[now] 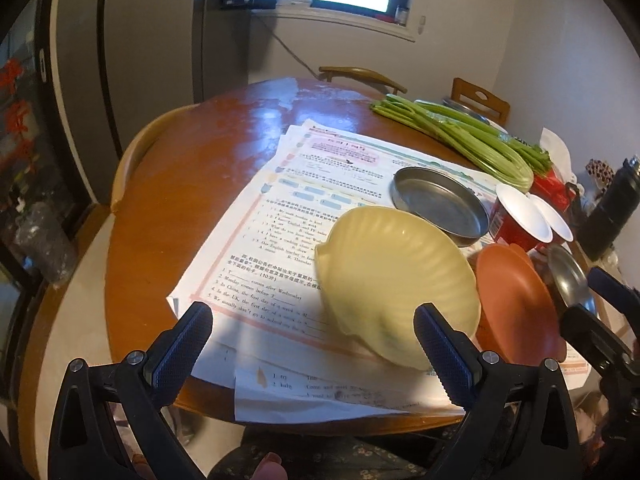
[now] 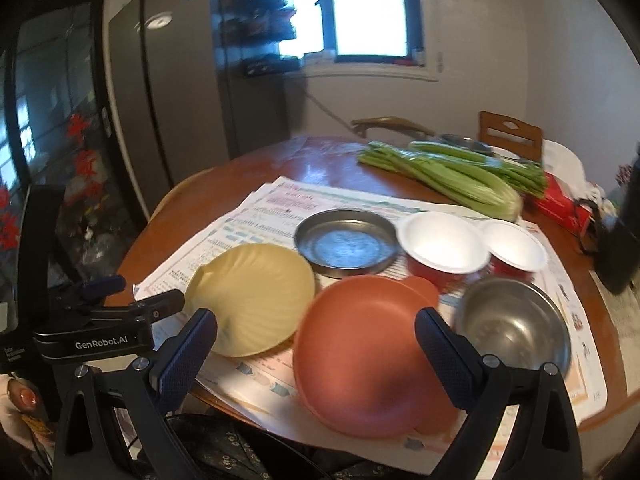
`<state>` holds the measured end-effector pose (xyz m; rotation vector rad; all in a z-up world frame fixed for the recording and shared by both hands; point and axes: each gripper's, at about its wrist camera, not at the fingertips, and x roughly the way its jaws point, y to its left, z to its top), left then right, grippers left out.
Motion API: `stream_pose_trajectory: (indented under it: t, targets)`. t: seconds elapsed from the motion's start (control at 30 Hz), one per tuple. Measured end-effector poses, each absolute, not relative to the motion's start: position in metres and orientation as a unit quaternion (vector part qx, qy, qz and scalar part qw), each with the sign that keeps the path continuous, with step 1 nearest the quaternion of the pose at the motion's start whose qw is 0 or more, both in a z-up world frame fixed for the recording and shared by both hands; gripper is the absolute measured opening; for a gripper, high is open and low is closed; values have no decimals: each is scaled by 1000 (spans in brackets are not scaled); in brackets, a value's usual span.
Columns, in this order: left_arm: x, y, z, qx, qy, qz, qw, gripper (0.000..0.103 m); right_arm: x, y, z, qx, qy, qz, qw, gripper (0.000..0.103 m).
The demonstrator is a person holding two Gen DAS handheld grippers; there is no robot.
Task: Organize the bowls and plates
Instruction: 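Move the left gripper to the cream shell plate and grasp its rim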
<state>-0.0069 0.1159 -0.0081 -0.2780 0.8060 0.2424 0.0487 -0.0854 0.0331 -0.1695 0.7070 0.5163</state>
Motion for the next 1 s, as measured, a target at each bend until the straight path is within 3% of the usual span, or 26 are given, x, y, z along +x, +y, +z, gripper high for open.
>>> stream_pose_trajectory:
  t: [0.23, 0.5, 0.63, 0.77, 1.0]
  targets:
    - [14, 119, -26, -110, 408, 113, 899, 101, 81, -62, 22, -95, 364, 274, 885, 98]
    - [33, 119, -43, -102, 441, 91, 887, 101, 119, -42, 6, -101, 411, 296, 857, 90]
    - [36, 119, -46, -101, 445, 86, 886, 101, 127, -29, -8, -126, 435, 304, 838, 75]
    - [39, 116, -47, -85, 449, 94, 885, 101, 135, -22, -20, -134, 452, 300, 829, 68]
    - [42, 119, -53, -101, 460, 96, 877, 101, 146, -19, -28, -134, 455, 301, 827, 68]
